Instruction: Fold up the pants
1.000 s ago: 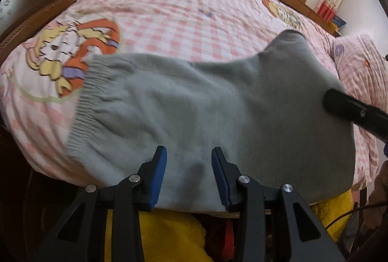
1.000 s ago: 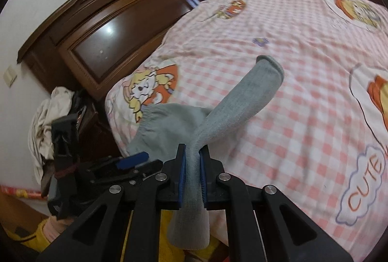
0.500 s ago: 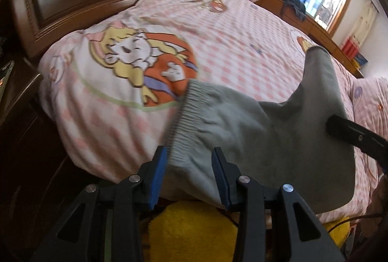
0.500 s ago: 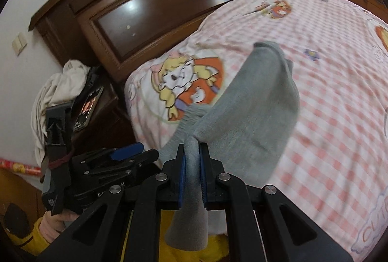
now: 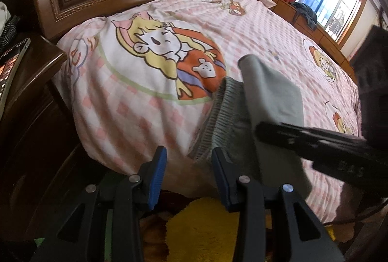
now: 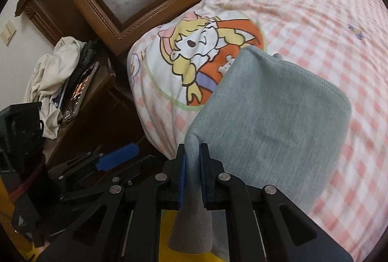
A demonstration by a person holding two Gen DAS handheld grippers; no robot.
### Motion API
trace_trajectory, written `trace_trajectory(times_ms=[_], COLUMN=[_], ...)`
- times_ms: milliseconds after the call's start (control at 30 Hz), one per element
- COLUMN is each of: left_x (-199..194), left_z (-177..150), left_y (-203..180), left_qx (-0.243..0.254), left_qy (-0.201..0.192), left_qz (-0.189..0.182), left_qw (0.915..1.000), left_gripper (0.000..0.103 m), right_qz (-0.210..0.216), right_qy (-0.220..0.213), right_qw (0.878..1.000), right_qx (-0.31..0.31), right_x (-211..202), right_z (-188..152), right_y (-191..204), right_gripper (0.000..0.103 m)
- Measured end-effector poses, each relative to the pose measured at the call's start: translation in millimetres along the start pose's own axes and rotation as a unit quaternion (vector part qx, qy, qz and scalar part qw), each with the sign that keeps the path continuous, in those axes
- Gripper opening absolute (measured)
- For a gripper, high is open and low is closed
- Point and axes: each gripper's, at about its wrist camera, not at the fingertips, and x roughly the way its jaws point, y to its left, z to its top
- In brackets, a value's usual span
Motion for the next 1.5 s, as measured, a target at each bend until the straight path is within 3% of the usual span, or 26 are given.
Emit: trace_trajectory(times_ms=[100, 233, 333, 500, 600, 633, 700, 800, 1000, 1200, 1300, 1433, 1500], left_x=[1, 1, -3, -19, -29, -30, -30, -20, 8, 39, 41, 31, 22], left_z=[1, 2, 4, 8, 11, 13, 12, 9, -7, -10, -8, -3, 1], left_y=[4, 10, 11, -1, -18, -24, -38, -56, -64, -38, -37, -40, -40], left_qx=[-0.004, -0.011, -0.014, -0.004, 0.014, 0.021, 0.037, 0.051, 0.071, 0.037, 0.043, 0.054, 0.054], left_qy=[-0.001, 0.000, -0.003, -0.022, -0.033, -0.034, -0.027, -0.003, 0.037, 0.071, 0.071, 0.059, 0.048], left_qz=[0.001, 0.004, 0.003, -0.014, -0.033, -0.041, -0.065, -0.092, -0.059, -0.036, -0.034, -0.042, -0.044], left_qw=[1.0000, 0.9999, 0.9999, 0.9997, 0.9988, 0.9983, 0.9968, 0.9945, 0.9950, 0.9961, 0.9960, 0.9959, 0.9964], left_gripper=[0.040, 0.040, 0.040, 0.040, 0.039, 0.037, 0.018, 0.016, 0.016, 0.007, 0.007, 0.008, 0.018], right_qz=[0.027, 0.058, 0.035, -0.019, -0.030, -0.030, -0.022, -0.022, -0.056, -0.085, -0.078, -0.077, -0.075], right_qy=[0.012, -0.009, -0.042, -0.063, -0.065, -0.068, -0.075, -0.069, -0.062, -0.066, -0.069, -0.079, -0.082], right_qw=[0.999, 0.998, 0.998, 0.996, 0.993, 0.991, 0.990, 0.990, 0.992, 0.989, 0.988, 0.985, 0.985], right_qx=[0.018, 0.030, 0.030, 0.064, 0.097, 0.110, 0.118, 0.120, 0.098, 0.102, 0.116, 0.134, 0.135], right_x=[7, -14, -41, -70, -75, -76, -75, -63, -33, -13, -20, -41, -51], right_z=[1, 0, -4, -19, -24, -24, -20, -9, 11, 16, 16, 11, 5], right_y=[-3, -8, -18, -59, -86, -95, -106, -113, -115, -123, -124, -123, -120], right_gripper=[0.024, 0.025, 0.026, 0.026, 0.026, 0.026, 0.026, 0.026, 0.026, 0.026, 0.027, 0.037, 0.043])
